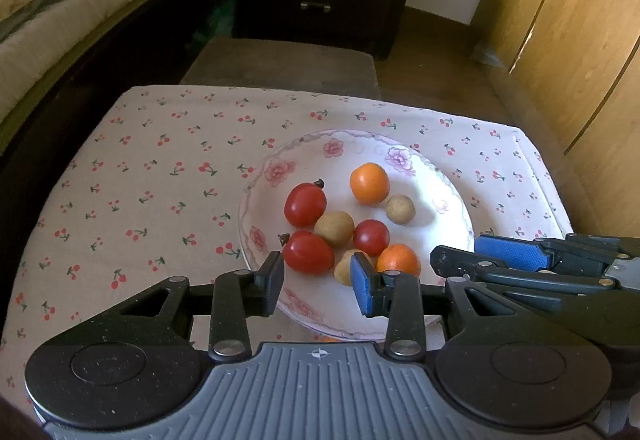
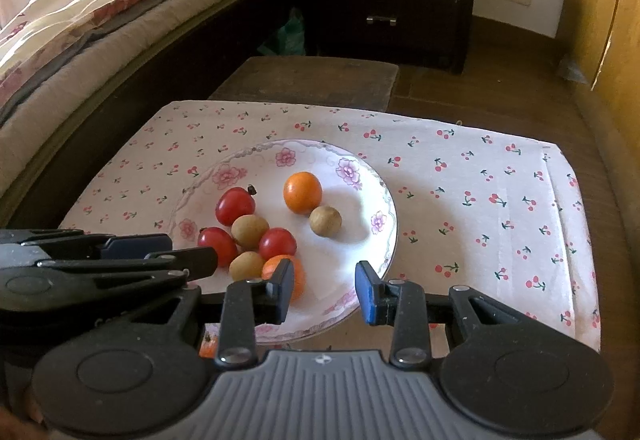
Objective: Organize fruits
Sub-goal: 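Withdraw both open grippers from the bowl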
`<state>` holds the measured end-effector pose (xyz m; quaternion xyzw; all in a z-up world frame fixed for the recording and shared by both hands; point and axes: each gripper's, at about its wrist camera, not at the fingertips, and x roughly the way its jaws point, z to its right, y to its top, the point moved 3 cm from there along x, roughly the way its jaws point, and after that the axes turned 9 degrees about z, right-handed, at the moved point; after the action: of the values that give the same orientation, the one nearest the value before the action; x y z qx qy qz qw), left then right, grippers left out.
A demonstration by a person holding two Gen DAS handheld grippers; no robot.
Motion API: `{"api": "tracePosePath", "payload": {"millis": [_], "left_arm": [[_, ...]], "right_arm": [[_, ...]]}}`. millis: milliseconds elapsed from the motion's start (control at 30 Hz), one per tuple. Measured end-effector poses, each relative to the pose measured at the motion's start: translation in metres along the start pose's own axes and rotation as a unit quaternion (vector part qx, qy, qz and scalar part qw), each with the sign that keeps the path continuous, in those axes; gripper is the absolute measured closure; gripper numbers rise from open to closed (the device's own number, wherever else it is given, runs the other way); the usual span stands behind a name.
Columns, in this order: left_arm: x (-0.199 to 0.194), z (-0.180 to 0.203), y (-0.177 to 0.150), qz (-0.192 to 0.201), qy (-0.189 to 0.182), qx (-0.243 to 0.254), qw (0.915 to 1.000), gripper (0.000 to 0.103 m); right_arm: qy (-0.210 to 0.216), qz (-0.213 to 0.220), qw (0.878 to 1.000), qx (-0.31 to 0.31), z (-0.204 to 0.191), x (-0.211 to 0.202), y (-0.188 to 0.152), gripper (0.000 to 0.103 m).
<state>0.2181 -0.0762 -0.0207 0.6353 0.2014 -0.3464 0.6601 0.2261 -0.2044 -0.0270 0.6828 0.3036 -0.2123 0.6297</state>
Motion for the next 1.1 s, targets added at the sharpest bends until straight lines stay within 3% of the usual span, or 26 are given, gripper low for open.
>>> {"api": "tracePosePath", "payload": {"millis": [700,1100], "left_arm": [[-0.03,-0.002,-0.026,-0.007,0.003,0.02,0.9998,0.054],[-0.035,-0.012,-0.034,-0.018,-0.005,-0.002,0.9998,0.046]], "right_arm": [[0.008,-0.018,1.0,0.004,-0.015,-0.028,-0.03,0.067],[0.024,-0.048,0.999,-0.003,-0.024,-0.027,-0.048,0.065]]}}
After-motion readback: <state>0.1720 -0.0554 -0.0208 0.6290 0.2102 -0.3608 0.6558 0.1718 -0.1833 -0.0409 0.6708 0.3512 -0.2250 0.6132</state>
